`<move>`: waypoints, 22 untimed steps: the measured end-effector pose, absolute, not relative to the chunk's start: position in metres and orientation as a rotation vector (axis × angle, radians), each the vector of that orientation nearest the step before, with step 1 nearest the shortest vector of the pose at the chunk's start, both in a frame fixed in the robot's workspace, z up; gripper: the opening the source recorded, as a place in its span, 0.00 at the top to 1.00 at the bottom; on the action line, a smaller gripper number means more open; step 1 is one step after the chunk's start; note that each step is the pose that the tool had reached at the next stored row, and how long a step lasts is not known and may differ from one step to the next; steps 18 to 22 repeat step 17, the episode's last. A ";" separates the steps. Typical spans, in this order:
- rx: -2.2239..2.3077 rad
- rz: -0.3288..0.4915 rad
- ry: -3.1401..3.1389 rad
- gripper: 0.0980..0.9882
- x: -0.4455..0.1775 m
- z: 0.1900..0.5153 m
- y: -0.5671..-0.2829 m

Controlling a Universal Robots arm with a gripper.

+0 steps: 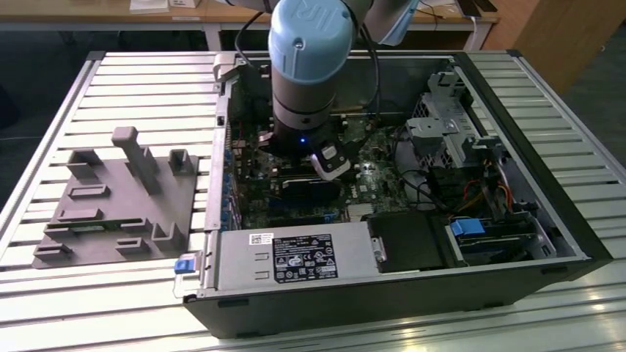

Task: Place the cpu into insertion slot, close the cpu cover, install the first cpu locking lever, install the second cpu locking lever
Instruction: 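Install the second cpu locking lever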

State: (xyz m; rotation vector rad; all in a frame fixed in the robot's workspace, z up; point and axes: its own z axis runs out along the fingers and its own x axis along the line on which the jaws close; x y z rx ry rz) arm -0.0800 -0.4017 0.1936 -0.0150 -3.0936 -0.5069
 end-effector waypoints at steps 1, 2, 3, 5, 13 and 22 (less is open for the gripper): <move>-0.015 -0.507 -3.094 0.99 -0.080 0.195 -0.402; -0.015 -0.507 -3.094 0.99 -0.080 0.197 -0.401; -0.015 -0.507 -3.094 0.99 -0.080 0.199 -0.401; -0.015 -0.507 -3.094 0.99 -0.080 0.203 -0.401; -0.015 -0.507 -3.094 0.99 -0.080 0.213 -0.401; -0.016 -0.507 -3.094 0.99 -0.080 0.215 -0.401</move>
